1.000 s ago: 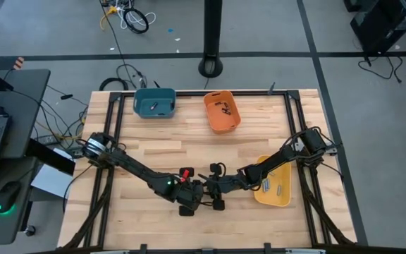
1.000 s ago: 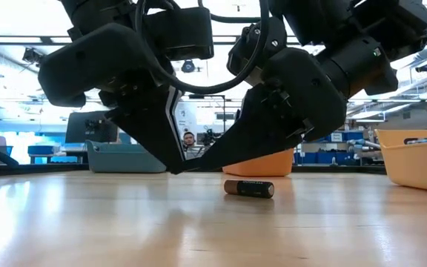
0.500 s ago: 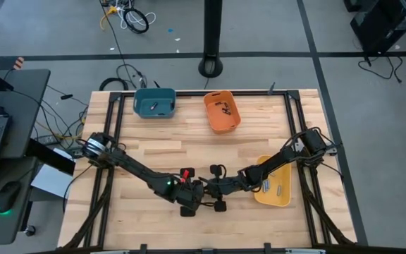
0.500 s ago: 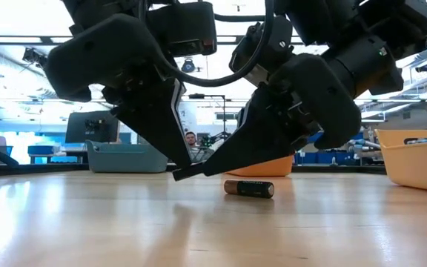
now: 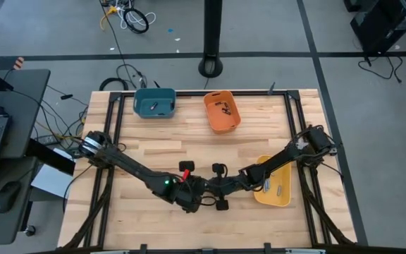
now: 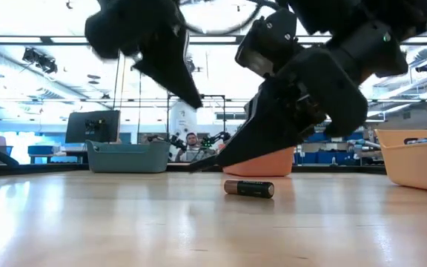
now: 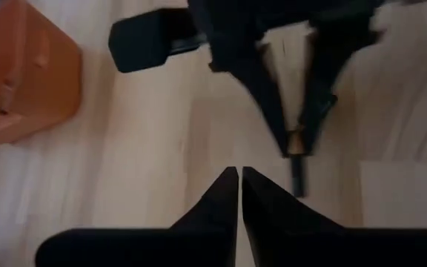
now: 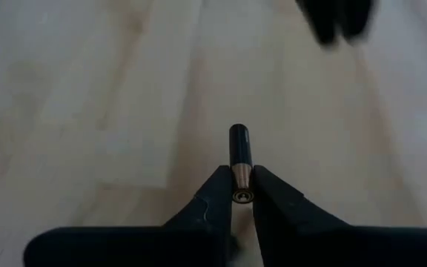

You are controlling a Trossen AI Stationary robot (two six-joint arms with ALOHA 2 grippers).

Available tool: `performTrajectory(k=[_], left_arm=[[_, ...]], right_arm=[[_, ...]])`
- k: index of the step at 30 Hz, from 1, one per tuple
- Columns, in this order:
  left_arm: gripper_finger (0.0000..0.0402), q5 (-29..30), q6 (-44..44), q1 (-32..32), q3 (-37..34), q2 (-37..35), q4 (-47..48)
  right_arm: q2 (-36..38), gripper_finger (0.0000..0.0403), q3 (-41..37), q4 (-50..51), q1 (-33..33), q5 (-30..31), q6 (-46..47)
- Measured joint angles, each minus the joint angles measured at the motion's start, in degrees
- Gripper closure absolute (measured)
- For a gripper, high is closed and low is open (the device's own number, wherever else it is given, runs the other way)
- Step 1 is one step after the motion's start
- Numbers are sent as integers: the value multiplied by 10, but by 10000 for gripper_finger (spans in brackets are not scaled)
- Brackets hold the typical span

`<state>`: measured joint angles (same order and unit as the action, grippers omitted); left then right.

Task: Sort batteries
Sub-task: Put the small black battery into the orange bin

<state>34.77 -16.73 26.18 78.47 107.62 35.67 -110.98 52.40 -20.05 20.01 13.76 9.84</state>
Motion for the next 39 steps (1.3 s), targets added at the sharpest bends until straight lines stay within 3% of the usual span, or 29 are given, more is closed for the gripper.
performTrajectory(k=[5,9,14,20,24,31,39], left_arm=[[392,9,-2,4,-48,-37,-56],[395,-3,17,6,-110,-68,-161],[396,-46,54,-5,-190,-99,-279],[397,-66,100,-33,-292,-143,-419],[397,-89,119,-57,-351,-184,-489],[397,-105,135,-90,-425,-232,-530],[397,-113,152,-130,-457,-235,-549]], right_arm=[[66,356,0,105,-10,53,-26],[127,356,0,178,-39,72,-36],[191,356,5,252,-101,75,-51],[222,356,67,364,-213,75,-73],[217,356,119,422,-311,54,-99],[162,356,194,494,-491,-69,-137],[36,355,269,560,-565,-106,-176]])
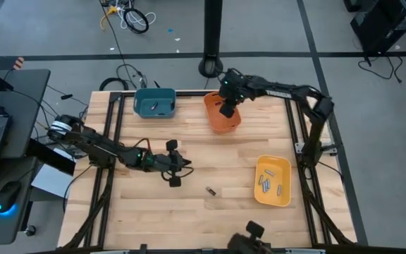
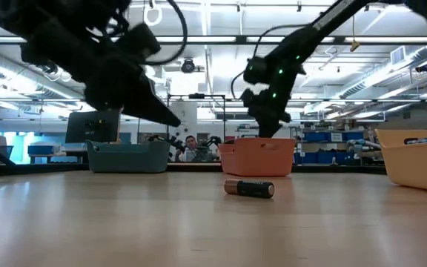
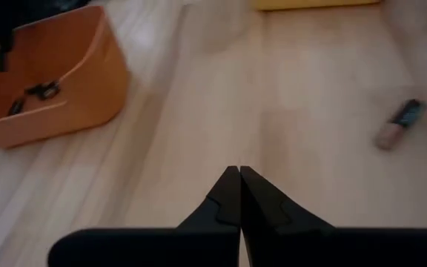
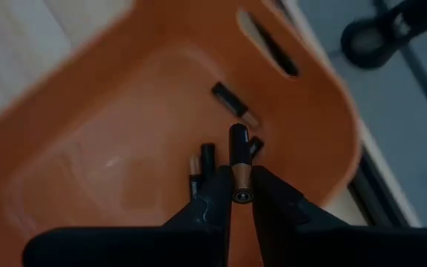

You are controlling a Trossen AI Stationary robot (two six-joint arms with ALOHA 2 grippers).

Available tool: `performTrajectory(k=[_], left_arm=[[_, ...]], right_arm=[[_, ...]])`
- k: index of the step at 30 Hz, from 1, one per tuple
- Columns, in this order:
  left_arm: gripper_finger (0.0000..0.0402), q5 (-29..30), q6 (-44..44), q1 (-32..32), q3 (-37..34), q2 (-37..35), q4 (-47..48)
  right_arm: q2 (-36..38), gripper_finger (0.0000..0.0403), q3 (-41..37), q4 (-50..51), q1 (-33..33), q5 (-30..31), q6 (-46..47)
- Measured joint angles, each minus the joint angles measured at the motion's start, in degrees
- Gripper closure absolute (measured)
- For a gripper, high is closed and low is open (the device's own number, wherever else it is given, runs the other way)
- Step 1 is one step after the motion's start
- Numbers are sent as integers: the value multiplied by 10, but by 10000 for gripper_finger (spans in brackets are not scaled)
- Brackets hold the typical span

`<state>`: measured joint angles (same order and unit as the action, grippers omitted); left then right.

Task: Sort batteries
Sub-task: Put the small black battery into the orange bin

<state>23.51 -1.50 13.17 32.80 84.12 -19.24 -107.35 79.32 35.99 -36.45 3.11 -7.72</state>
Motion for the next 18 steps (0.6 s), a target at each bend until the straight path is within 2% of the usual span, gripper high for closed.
performTrajectory(k=[5,7,11,18], left_arm=[[397,-3,-4,-30,-16,0,-13],[397,-3,-5,-35,-24,0,-24],[396,-3,-3,-45,-32,0,-43],[396,-3,13,-58,-32,1,-49]], right_arm=[[-61,355,57,44,-16,4,1],[-76,355,70,64,-21,25,15],[-78,355,77,101,-27,69,49],[-74,354,74,148,-34,76,90]])
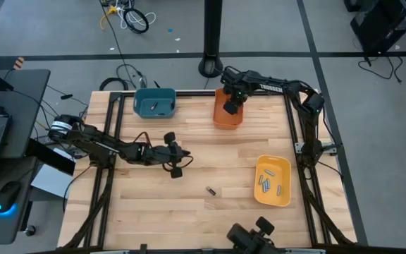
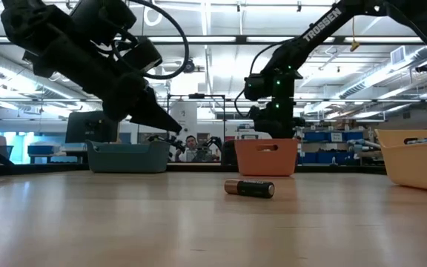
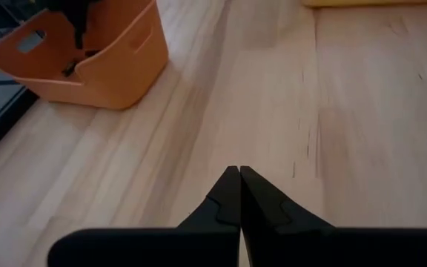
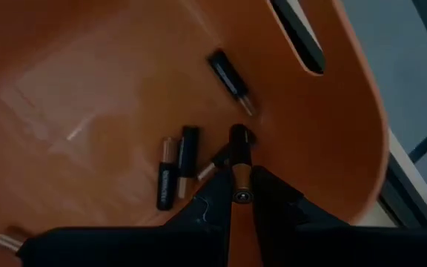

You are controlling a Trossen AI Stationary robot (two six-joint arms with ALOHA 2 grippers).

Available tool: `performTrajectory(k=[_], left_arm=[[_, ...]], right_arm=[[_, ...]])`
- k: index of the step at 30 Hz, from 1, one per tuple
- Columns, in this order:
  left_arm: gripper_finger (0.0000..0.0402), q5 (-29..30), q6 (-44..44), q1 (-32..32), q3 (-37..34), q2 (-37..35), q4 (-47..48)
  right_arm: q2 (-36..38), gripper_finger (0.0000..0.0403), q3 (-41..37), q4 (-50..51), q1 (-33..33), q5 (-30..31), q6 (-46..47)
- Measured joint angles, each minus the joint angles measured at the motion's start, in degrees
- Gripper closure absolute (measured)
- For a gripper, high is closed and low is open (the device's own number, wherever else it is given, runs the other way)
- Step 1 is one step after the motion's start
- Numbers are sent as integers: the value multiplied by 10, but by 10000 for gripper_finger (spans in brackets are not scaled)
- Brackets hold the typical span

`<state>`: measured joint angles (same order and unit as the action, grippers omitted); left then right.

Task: Sort batteries
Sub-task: Put the small black battery into the orange bin

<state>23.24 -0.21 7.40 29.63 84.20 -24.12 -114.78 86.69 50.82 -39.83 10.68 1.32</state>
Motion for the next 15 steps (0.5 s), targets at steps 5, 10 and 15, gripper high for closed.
performTrajectory(k=[5,10,15], left_arm=[[396,-6,21,-6,0,0,-5],[396,-61,48,-30,0,0,-27],[396,-97,45,-45,0,0,-26]], right_arm=[[0,354,-2,-27,8,-30,-6],[-2,353,-2,-61,11,-88,-33],[-13,353,-5,-67,11,-140,-59]])
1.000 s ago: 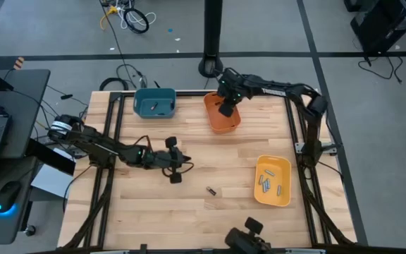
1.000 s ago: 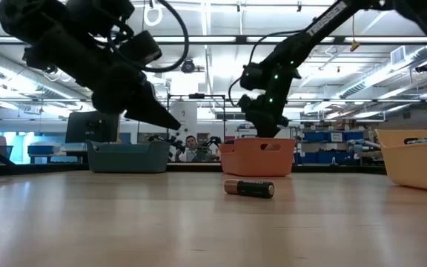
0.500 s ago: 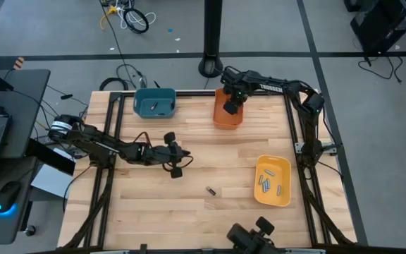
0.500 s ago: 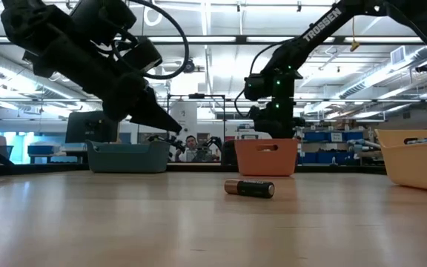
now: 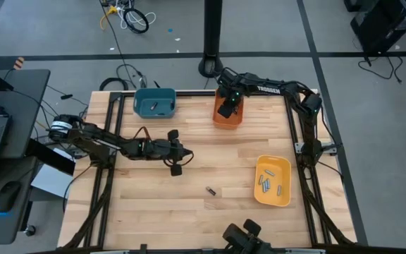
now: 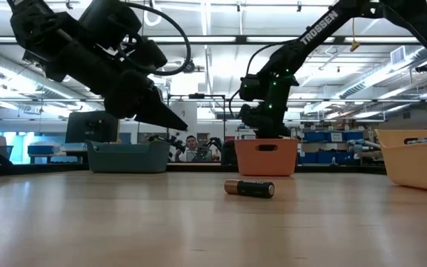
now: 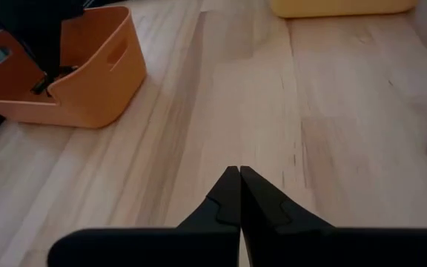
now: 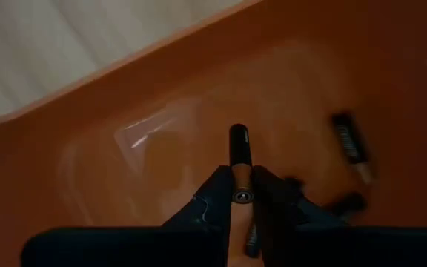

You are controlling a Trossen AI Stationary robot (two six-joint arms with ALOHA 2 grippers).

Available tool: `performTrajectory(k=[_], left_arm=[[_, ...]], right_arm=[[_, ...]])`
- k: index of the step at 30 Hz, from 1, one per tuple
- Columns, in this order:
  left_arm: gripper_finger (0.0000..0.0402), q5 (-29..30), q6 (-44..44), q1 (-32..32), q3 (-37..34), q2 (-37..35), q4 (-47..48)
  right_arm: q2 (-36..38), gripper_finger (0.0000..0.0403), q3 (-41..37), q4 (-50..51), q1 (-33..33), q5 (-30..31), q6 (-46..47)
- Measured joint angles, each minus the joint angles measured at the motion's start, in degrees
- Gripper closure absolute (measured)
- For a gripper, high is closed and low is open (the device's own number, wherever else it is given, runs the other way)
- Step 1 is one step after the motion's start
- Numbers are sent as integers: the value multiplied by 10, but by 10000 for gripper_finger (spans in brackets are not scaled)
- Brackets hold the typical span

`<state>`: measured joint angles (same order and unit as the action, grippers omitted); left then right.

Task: Sort batteries
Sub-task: Put the small black battery into the orange bin, then put the big black battery into the blue bin

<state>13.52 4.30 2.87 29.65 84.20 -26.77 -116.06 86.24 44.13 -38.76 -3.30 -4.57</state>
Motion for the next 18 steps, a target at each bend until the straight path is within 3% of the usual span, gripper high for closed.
performTrajectory(k=[4,8,18], left_arm=[[396,-2,-2,1,0,0,-1],[396,-2,-4,1,0,0,-7],[396,-9,7,1,0,0,-6]], right_arm=[[-18,352,0,0,0,-24,-18],[-25,339,0,-6,4,-7,-28],[-15,239,0,-4,19,78,-44]])
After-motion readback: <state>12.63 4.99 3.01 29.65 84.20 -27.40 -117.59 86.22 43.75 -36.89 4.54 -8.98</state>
